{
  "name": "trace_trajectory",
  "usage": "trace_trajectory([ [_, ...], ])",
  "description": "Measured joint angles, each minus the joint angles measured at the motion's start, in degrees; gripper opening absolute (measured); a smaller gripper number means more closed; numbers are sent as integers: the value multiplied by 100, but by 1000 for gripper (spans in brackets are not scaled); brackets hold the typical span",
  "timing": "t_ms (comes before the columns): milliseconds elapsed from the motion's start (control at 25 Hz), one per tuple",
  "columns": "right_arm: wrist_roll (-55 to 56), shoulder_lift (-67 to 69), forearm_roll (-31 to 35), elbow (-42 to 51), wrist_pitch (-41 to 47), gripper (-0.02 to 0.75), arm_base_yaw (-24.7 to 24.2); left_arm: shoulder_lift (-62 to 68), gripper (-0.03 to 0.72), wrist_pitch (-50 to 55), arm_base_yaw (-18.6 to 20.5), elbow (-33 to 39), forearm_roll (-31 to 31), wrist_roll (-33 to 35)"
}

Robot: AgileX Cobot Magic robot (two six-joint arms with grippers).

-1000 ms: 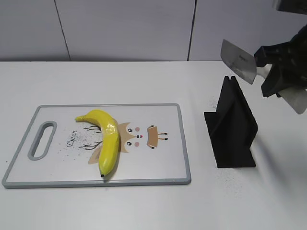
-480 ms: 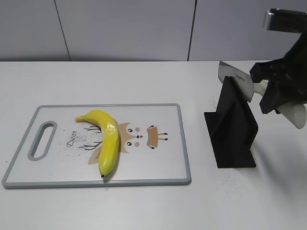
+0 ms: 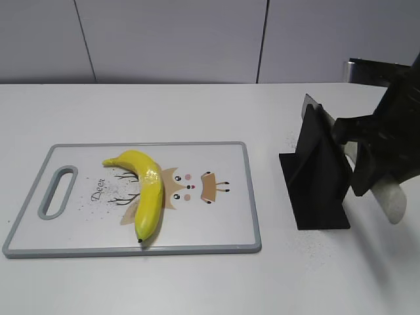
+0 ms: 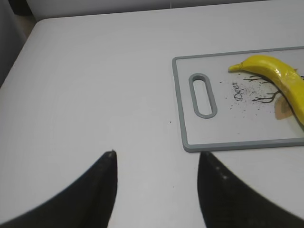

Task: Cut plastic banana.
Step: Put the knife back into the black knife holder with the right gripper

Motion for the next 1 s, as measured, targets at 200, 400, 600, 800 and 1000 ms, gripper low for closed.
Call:
trace_trajectory([
  [200,-197,0,45,0,65,384,0,0,516,0,0,0,0,0],
  [400,-507,-219,83,0,-35,538,0,0,516,0,0,0,0,0],
  [600,-1209,-1302,112,13,-238,553,0,0,516,0,0,0,0,0],
  [800,-2229,-2858,95,835,-522,553,0,0,516,0,0,0,0,0],
  [1000,-2342,-4369,-113,1774,-914,553,0,0,516,0,0,0,0,0],
])
